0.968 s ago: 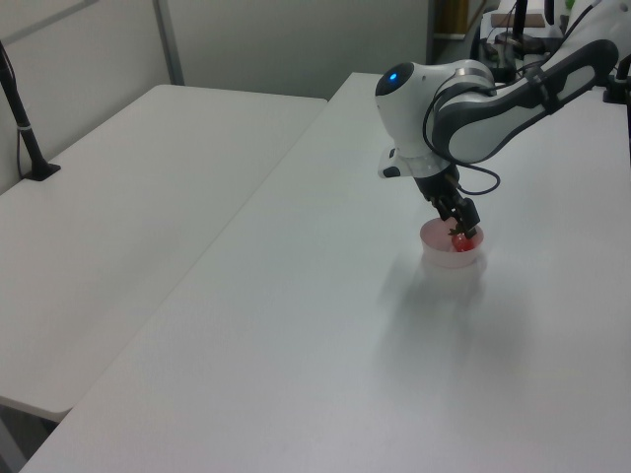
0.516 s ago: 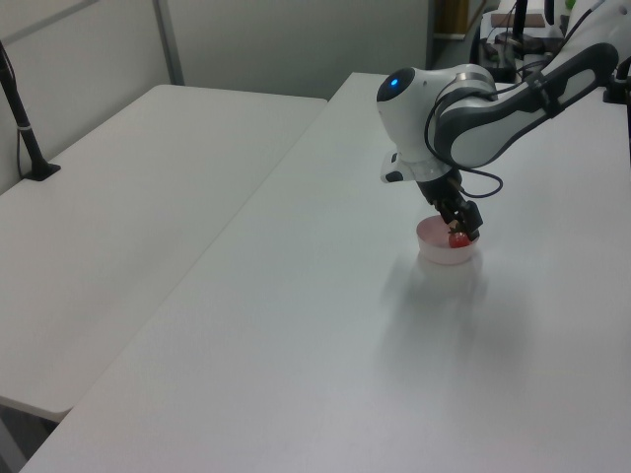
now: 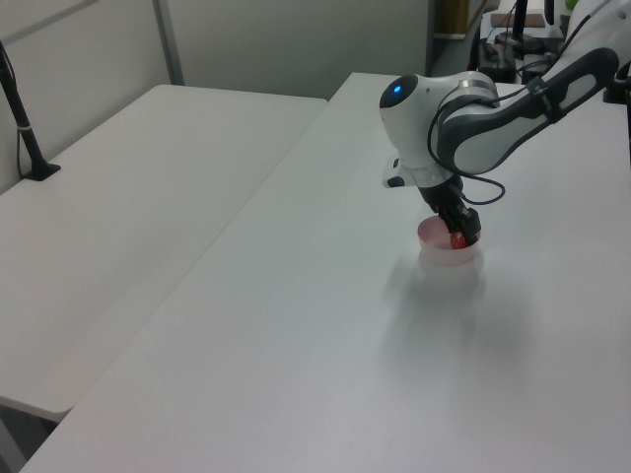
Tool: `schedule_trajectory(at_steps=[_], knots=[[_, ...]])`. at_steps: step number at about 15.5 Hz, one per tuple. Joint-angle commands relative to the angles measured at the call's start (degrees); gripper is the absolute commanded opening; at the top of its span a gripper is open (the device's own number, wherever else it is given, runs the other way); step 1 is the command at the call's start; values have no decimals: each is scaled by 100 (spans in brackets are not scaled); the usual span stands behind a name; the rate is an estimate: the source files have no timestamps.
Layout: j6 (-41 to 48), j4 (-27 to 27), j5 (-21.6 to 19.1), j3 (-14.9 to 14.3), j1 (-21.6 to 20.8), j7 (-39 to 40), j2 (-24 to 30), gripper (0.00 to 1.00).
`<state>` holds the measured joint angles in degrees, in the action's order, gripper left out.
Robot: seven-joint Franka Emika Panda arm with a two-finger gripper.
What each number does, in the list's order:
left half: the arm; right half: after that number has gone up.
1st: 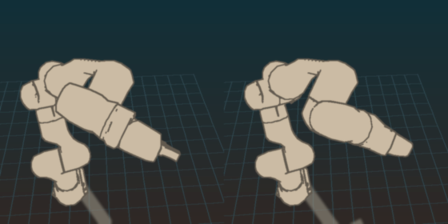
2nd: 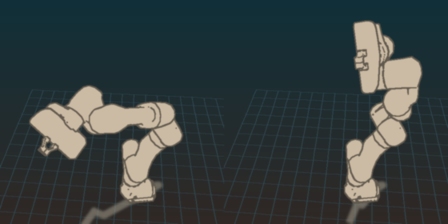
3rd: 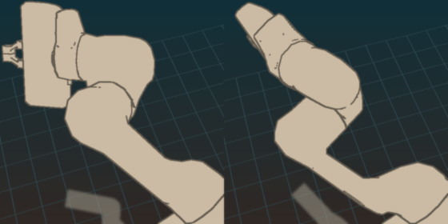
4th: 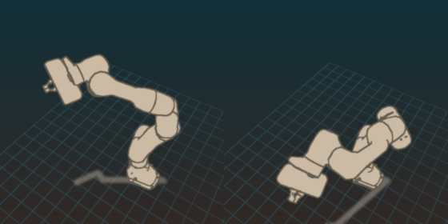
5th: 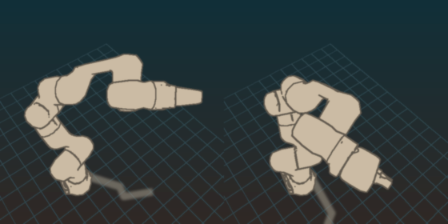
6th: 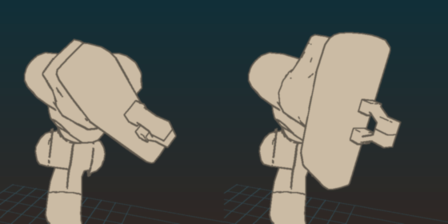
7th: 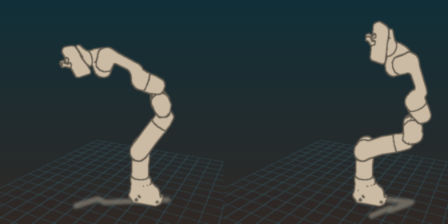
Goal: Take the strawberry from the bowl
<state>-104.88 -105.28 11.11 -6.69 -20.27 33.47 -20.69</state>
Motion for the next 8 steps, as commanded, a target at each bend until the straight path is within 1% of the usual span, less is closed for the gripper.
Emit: schedule_trajectory(at_steps=[1, 2, 8], knots=[[-208, -212, 84, -34, -65, -104, 92, 51], [-260, -221, 84, -34, -65, -87, 92, 47], [-235, -186, 75, -34, -65, -78, 118, 35]])
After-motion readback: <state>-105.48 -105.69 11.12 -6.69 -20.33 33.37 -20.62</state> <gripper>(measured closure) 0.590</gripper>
